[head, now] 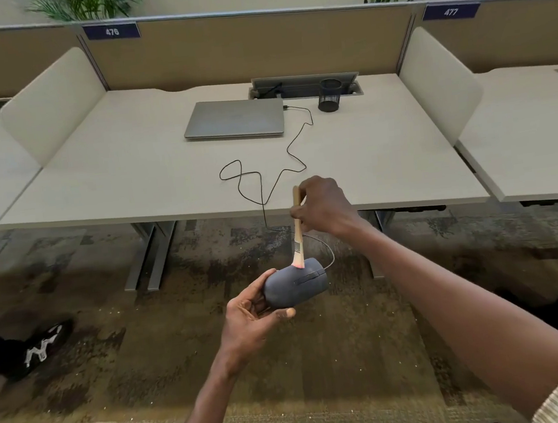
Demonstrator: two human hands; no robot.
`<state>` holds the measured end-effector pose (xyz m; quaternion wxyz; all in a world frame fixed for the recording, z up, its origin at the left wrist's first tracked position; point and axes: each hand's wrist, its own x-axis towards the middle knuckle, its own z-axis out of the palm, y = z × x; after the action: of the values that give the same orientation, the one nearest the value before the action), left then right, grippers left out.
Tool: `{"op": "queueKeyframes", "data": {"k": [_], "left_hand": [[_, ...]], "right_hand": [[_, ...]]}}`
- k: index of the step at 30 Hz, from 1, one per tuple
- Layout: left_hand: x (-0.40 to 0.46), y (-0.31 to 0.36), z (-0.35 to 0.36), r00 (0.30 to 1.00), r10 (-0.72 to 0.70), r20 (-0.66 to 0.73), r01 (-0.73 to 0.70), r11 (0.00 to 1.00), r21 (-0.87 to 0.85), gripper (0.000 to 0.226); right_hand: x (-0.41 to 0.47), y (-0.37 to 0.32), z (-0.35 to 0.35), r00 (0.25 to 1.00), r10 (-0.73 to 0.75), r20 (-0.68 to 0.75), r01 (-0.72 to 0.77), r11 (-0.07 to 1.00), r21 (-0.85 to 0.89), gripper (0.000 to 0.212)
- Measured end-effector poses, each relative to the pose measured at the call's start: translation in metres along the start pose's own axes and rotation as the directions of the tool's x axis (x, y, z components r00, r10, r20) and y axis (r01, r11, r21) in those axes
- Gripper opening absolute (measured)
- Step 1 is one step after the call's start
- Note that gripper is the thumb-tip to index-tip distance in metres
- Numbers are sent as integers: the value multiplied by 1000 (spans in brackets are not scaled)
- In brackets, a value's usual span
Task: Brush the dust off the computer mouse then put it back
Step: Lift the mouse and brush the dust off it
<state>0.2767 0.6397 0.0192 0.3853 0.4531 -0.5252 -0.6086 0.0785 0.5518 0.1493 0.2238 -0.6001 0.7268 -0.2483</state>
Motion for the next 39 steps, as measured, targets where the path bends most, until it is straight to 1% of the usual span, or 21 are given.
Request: {"op": "queueKeyframes", "data": {"k": [4,7,9,11,13,15,18,21,25,27,30,35,39], "left_hand": [[-1,-1,0,1000,6,-2,-6,1000,10,84],[-1,1,-1,1000,6,-19,-6,1000,7,86],[-1,2,-2,1000,0,-29,0,1000,0,86],[-1,3,-2,999,-9,-41,9,1000,-7,85],[-1,4,0,999,-9,-46,8,1000,-13,82],[-2,6,1,999,-3,-52,2,1000,-22,81],[-3,7,1,998,1,-64,-3,999,-36,81],[-6,7,-1,997,1,-80,-5,999,-47,83],[-9,7,-1,996,1,-90,-4,999,-38,84],[-9,7,0,996,5,-86,-9,999,-42,84],[-8,10,2,996,9,-85,-13,998,-53,84],[-9,10,3,997,17,-80,-22,998,-55,84],[-10,9,3,996,15,-92,-20,998,-62,80]], "right_hand": [[3,12,-8,1000,6,-30,-9,997,-82,17],[0,12,-13,997,-34,-72,27,995,-92,10],[-6,7,-14,993,-65,-96,62,998,-27,6],[-14,-2,-16,992,-82,-94,93,989,113,4],[-25,-13,-18,991,-119,-55,129,963,238,8],[-36,-19,-15,983,-183,-3,176,941,288,12],[-48,-16,-9,966,-255,35,237,935,265,10],[-50,-4,-13,967,-252,42,234,939,251,8],[-46,10,-23,973,-231,-25,231,952,200,9],[-46,12,-27,973,-227,-48,232,944,233,10],[-47,10,-28,972,-233,-20,226,913,341,11],[-49,17,-30,971,-235,41,208,917,339,24],[-48,17,-38,972,-235,3,223,928,300,29]]}}
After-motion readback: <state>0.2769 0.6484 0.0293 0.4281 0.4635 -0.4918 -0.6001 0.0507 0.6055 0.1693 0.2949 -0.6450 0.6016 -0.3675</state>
